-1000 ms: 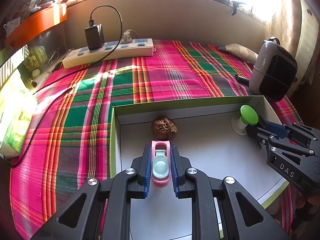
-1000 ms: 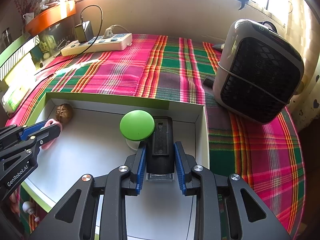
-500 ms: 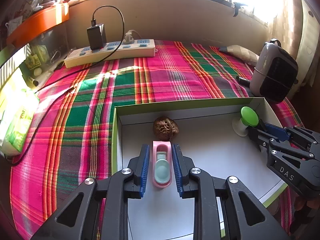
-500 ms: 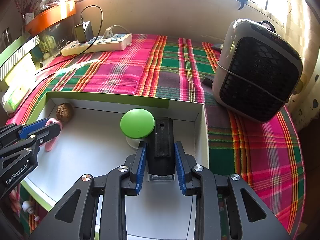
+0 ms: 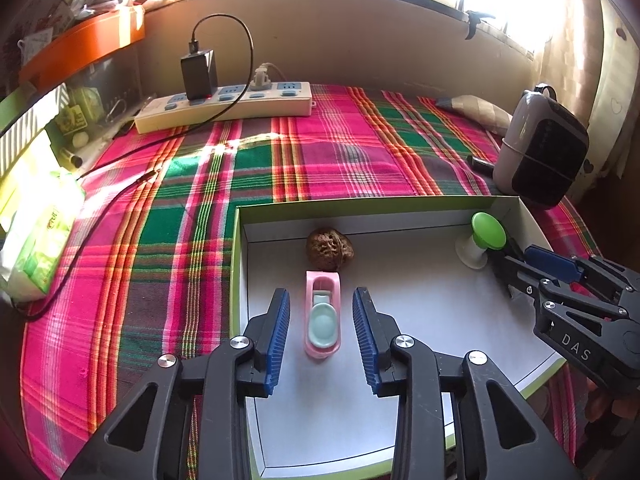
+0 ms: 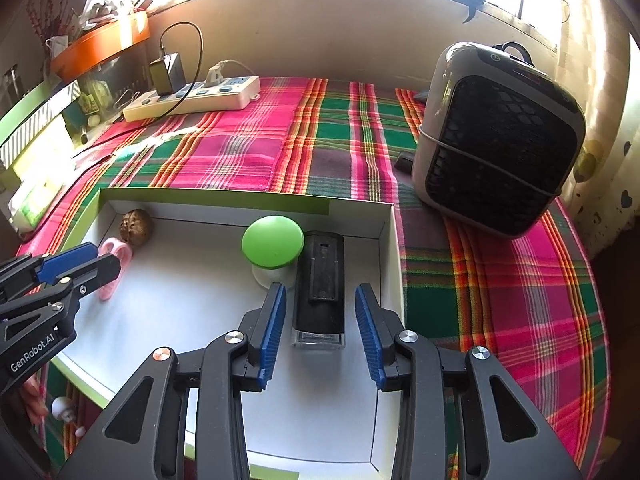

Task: Organize objects
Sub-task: 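Open both tools to release the pink clip and black cylinder into the tray, then withdraw both tools from the tray toward the objects on the cloth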

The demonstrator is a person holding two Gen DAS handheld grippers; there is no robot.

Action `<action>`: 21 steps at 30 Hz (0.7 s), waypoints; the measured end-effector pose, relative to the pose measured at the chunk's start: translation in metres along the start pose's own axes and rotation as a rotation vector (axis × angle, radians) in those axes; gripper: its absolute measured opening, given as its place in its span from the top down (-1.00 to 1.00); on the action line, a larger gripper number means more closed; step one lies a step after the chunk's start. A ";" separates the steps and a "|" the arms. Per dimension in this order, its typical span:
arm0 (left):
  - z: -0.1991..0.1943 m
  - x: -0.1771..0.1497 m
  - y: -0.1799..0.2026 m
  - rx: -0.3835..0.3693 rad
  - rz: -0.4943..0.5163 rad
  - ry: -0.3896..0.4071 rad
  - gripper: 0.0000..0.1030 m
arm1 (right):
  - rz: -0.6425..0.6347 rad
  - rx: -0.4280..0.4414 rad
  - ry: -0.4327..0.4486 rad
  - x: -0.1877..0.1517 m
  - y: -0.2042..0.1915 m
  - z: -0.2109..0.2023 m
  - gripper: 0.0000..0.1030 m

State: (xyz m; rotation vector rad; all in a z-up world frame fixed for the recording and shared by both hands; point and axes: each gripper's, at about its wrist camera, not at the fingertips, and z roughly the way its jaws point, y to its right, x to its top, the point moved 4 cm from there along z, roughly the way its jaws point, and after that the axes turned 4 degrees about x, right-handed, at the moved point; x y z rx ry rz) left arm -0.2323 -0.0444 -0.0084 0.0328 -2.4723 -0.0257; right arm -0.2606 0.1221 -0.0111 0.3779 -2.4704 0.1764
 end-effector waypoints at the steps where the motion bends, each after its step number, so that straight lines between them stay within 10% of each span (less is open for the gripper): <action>1: -0.001 0.000 0.000 -0.001 -0.003 0.000 0.39 | 0.002 -0.001 0.001 -0.001 0.000 -0.001 0.27; 21: -0.036 -0.019 -0.009 0.000 -0.031 0.035 0.36 | 0.043 0.014 0.049 -0.019 -0.002 -0.034 0.26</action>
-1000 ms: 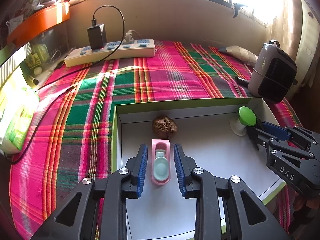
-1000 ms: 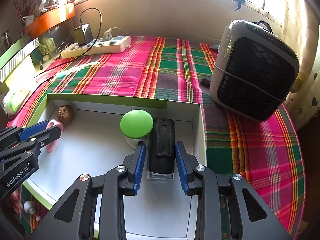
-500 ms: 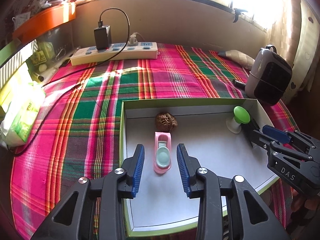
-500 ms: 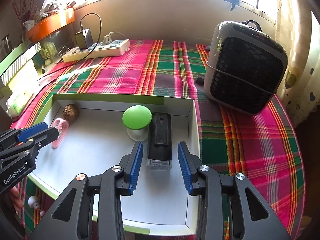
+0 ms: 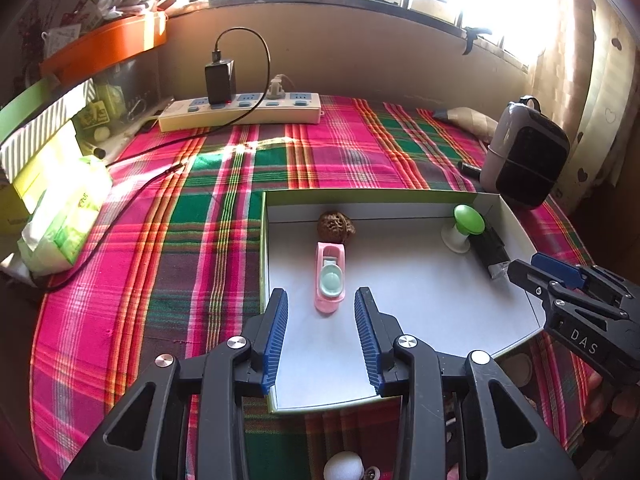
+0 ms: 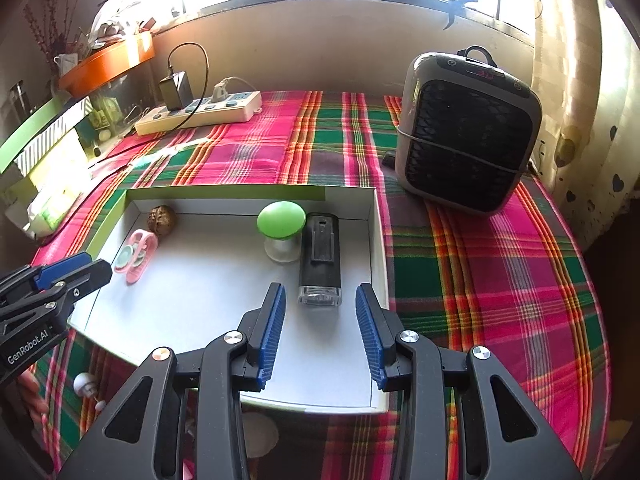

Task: Organize objects
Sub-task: 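Withdraw both tools from the tray toward the objects on the cloth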

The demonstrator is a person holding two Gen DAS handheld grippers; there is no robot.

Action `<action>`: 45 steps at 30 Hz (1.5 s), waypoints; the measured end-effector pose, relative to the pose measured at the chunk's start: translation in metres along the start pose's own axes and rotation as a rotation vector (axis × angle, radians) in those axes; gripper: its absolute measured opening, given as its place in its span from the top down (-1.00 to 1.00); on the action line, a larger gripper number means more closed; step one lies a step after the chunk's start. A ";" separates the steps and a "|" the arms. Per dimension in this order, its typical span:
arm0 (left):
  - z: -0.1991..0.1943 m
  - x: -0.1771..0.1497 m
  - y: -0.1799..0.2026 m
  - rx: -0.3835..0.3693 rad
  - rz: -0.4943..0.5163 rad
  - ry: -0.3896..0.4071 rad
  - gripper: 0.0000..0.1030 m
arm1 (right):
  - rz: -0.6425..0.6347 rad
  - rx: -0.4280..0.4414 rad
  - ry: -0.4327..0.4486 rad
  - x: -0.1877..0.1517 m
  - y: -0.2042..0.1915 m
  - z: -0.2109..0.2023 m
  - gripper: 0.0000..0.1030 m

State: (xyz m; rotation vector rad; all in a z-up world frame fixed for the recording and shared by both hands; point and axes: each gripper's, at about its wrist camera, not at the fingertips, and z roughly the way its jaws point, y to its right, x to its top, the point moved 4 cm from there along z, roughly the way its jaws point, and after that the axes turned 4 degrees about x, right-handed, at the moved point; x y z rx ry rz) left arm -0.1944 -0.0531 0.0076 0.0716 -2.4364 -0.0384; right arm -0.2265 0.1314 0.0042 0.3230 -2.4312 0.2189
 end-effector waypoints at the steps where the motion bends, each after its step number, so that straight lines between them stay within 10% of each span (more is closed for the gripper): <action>1: -0.002 -0.001 -0.001 -0.001 -0.003 0.001 0.36 | 0.001 0.002 0.002 -0.001 -0.001 -0.002 0.26; 45: -0.041 -0.081 -0.008 -0.142 -0.038 -0.038 0.18 | -0.030 0.112 0.096 -0.081 -0.040 -0.079 0.10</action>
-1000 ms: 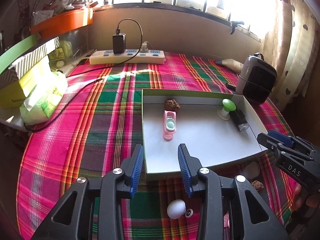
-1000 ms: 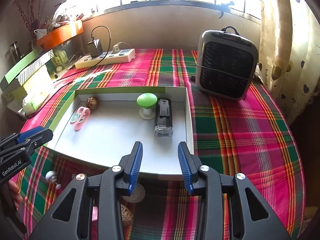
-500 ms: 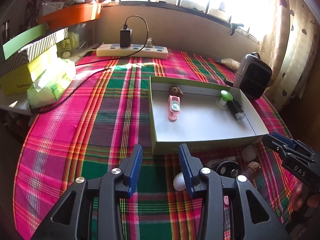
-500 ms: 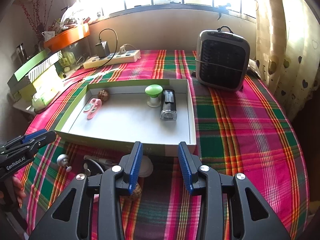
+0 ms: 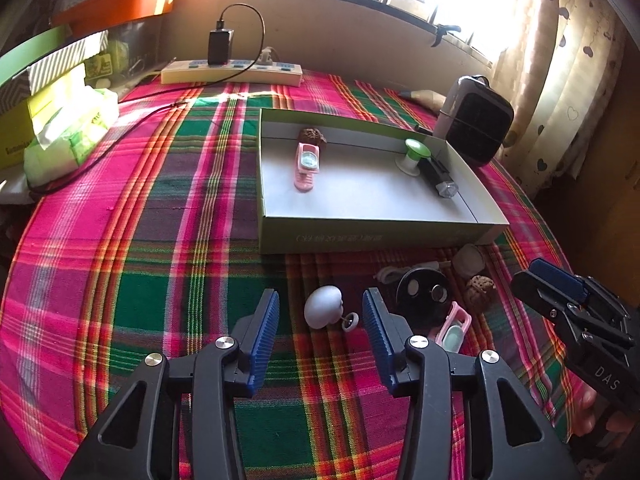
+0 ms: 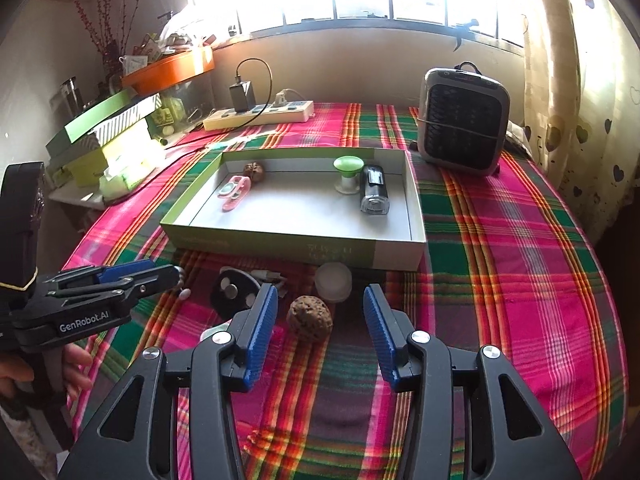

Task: Organize objects
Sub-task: 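Withdraw both tools from the tray toward the objects on the cloth, then close the left tool on the white knob while the right tool moves to the pink-and-mint clip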

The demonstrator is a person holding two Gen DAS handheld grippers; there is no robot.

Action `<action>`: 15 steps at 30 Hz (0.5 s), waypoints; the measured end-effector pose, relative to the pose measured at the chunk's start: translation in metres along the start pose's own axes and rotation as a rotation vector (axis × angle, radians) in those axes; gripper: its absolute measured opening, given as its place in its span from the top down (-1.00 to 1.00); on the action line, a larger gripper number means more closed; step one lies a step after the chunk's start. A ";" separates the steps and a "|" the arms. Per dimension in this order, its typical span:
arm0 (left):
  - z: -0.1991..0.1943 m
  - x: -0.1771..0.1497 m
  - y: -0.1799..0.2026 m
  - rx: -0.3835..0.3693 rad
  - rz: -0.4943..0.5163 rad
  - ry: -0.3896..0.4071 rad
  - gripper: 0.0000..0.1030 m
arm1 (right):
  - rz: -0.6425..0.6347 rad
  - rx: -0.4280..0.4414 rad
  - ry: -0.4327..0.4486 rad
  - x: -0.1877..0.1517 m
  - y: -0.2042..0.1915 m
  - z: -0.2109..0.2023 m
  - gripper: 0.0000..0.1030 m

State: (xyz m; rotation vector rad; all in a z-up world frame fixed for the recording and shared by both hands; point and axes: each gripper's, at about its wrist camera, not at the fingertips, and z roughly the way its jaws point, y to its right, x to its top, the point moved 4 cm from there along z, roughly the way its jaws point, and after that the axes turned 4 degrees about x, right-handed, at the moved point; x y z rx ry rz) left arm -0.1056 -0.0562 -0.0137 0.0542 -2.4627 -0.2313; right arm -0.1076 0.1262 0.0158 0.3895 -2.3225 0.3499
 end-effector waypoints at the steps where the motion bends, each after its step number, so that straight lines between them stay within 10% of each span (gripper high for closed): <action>1: 0.001 -0.001 0.000 0.007 0.002 -0.004 0.17 | 0.002 0.003 0.001 -0.001 -0.001 -0.001 0.10; 15: 0.014 0.003 -0.001 0.044 0.016 -0.013 0.17 | -0.003 0.032 -0.024 -0.017 -0.022 -0.001 0.10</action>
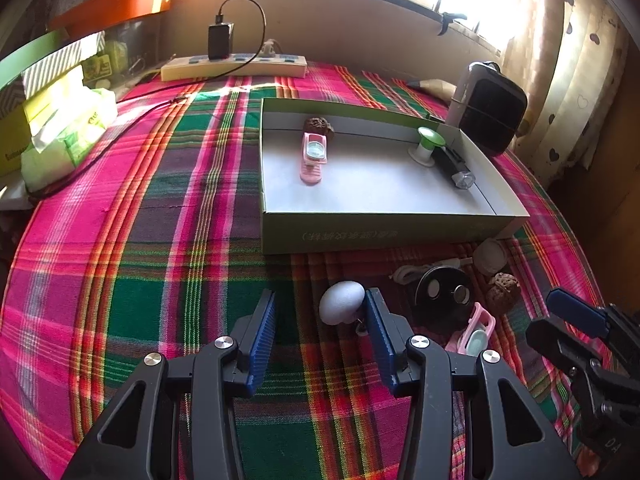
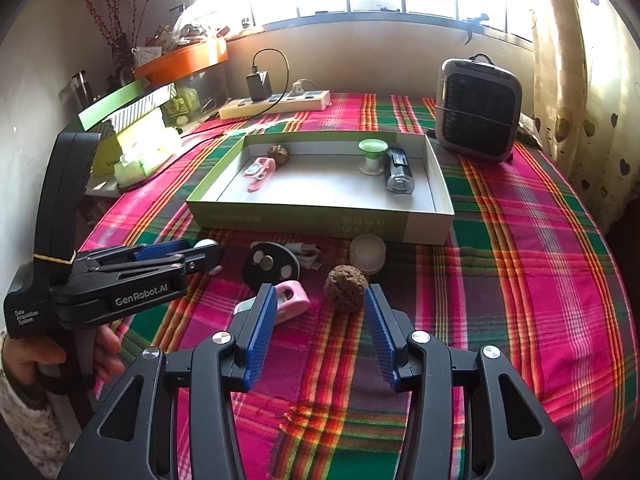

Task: Organize objects
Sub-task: 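Close the left tool on the white knob while the right tool moves to the pink-and-mint clip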

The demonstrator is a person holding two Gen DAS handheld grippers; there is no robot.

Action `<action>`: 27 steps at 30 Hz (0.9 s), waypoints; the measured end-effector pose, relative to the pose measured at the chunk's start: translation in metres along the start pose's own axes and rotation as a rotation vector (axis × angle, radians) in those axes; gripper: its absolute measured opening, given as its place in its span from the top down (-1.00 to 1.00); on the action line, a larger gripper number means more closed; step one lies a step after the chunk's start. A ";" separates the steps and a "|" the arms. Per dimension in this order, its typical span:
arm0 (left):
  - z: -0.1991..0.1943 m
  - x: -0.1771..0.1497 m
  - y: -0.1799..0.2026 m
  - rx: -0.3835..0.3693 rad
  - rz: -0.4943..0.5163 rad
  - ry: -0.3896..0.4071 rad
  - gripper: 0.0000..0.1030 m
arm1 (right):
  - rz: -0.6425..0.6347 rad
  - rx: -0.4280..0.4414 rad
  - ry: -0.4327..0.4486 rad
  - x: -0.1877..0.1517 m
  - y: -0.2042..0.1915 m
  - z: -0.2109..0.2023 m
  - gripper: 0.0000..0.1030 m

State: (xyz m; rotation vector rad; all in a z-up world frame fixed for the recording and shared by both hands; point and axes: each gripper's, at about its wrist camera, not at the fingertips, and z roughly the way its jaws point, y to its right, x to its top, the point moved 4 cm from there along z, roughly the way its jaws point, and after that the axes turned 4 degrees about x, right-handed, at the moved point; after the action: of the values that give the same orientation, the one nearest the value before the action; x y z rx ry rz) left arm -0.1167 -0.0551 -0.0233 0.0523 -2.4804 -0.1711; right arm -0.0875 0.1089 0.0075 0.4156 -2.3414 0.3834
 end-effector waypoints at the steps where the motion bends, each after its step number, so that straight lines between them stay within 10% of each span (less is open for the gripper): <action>1: 0.000 0.000 -0.001 -0.005 -0.005 0.000 0.17 | -0.004 0.005 -0.001 0.000 -0.003 0.000 0.10; 27: -0.003 -0.004 -0.011 -0.044 0.020 0.007 0.21 | 0.003 -0.101 -0.100 -0.016 -0.014 0.022 0.09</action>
State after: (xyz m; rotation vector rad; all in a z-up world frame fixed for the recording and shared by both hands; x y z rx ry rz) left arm -0.1117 -0.0665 -0.0244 0.0090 -2.4687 -0.2169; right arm -0.0837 0.0905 -0.0167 0.3904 -2.4467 0.2496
